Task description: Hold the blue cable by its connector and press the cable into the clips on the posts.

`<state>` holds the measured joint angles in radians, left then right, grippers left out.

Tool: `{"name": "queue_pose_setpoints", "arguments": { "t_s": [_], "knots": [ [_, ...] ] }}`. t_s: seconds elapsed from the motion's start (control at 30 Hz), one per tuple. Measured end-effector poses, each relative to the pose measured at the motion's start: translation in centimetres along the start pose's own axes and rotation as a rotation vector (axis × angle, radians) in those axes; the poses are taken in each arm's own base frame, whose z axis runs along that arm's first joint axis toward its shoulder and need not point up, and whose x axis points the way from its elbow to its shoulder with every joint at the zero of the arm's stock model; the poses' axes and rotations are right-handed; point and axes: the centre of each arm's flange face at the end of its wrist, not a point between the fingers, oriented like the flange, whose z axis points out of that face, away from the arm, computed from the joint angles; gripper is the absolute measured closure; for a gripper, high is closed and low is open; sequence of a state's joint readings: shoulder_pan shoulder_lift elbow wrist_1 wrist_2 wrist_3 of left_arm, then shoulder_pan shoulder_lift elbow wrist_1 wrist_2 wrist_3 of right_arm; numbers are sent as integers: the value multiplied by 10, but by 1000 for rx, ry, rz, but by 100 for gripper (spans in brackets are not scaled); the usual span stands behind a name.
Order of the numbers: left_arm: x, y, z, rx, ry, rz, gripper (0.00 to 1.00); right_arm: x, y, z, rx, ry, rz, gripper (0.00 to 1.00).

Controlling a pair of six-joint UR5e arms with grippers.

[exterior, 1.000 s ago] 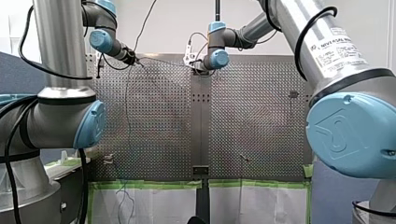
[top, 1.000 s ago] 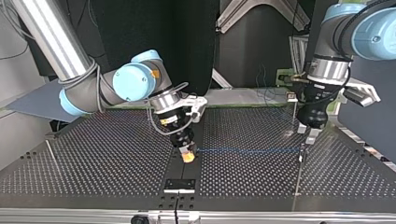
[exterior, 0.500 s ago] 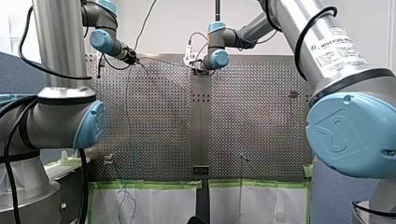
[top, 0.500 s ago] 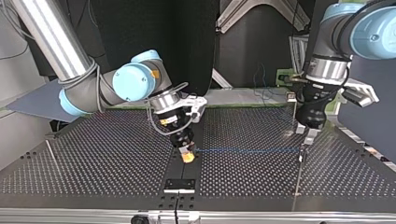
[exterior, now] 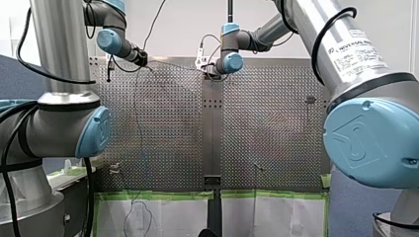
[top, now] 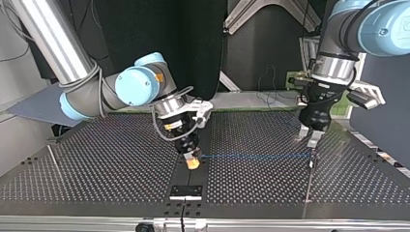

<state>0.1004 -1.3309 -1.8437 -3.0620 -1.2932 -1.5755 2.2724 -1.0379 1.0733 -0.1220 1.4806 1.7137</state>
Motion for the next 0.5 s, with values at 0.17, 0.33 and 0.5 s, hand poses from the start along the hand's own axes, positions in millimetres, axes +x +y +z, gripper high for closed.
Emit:
{"name": "queue_pose_setpoints", "arguments": {
  "t_s": [0.17, 0.33, 0.5],
  "knots": [
    [-1, -5, 0, 13, -4, -22, 0, 0, 3, 0, -6, 0, -5, 100],
    [0, -9, -1, 18, -1, -31, 0, 0, 4, 0, -7, -1, -5, 100],
    [4, -16, -2, 33, 22, -62, 0, -1, 3, 0, -5, -2, -5, 100]
  ]
}}
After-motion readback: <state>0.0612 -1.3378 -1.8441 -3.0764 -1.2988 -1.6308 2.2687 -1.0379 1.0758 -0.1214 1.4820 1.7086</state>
